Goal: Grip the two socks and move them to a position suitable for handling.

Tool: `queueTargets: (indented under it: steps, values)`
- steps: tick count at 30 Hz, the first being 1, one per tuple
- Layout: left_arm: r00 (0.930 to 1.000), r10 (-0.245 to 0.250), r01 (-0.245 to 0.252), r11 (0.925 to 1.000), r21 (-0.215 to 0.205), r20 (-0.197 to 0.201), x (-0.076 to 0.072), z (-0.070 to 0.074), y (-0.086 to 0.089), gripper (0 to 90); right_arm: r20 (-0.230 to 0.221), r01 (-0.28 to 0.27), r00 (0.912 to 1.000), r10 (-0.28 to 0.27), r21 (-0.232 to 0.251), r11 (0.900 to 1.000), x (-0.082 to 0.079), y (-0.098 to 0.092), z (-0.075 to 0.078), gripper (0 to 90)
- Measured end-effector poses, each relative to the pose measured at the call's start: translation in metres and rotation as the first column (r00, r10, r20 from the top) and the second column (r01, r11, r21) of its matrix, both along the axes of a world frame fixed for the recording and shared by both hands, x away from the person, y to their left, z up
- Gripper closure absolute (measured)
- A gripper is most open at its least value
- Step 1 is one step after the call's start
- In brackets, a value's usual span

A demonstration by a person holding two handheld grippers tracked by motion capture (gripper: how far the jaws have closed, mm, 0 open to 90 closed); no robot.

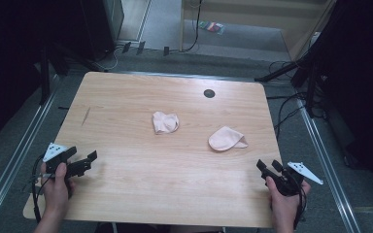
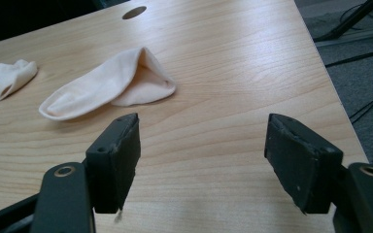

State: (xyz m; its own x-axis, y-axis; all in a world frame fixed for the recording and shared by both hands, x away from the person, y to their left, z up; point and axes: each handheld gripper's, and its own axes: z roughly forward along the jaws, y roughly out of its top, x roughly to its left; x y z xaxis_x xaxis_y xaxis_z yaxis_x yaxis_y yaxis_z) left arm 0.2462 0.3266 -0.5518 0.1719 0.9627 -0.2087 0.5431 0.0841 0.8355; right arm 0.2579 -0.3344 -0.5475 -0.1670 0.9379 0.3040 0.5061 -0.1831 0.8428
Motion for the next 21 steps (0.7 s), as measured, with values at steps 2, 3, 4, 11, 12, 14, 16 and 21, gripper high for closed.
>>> queueTargets:
  steps: [2,3,4,11,12,14,16,21]
  values:
    - [1.0000,-0.001,0.001,1.0000,0.002,0.000,0.000,0.000,0.000,14.0,0.001,0.003,1.0000,-0.003,-0.004,1.000,0.000,0.001,0.000,29.5]
    - [1.0000,-0.002,0.002,1.0000,0.003,0.002,0.000,0.000,0.000,14.0,0.002,0.006,1.0000,-0.006,-0.008,1.000,0.001,0.001,0.000,29.5]
    - [1.0000,-0.002,0.002,1.0000,0.003,0.002,0.000,0.000,0.000,14.0,0.004,0.007,1.0000,-0.007,-0.008,1.000,0.001,0.002,0.001,29.6]
    - [1.0000,0.000,0.000,1.0000,-0.003,0.000,0.001,0.000,0.000,14.1,0.009,0.015,0.9998,-0.015,-0.020,1.000,0.002,0.006,0.002,30.1]
    - [1.0000,-0.002,0.002,1.0000,0.002,-0.004,0.001,0.000,0.000,14.1,0.012,0.012,0.9999,-0.012,-0.017,1.000,0.002,0.008,0.002,30.1]
    - [1.0000,-0.002,0.002,1.0000,0.008,-0.006,0.001,0.000,0.000,14.0,0.017,0.003,0.9998,-0.003,-0.021,1.000,0.003,0.012,0.004,30.1]
    - [1.0000,0.000,0.000,1.0000,0.009,-0.007,0.001,0.000,-0.001,14.0,0.022,-0.004,0.9997,0.005,-0.027,1.000,0.004,0.016,0.006,30.1]
    - [1.0000,-0.001,0.001,1.0000,0.009,-0.010,0.001,0.000,-0.001,14.1,0.005,-0.016,0.9999,0.016,-0.065,0.998,0.013,0.025,0.009,30.0]
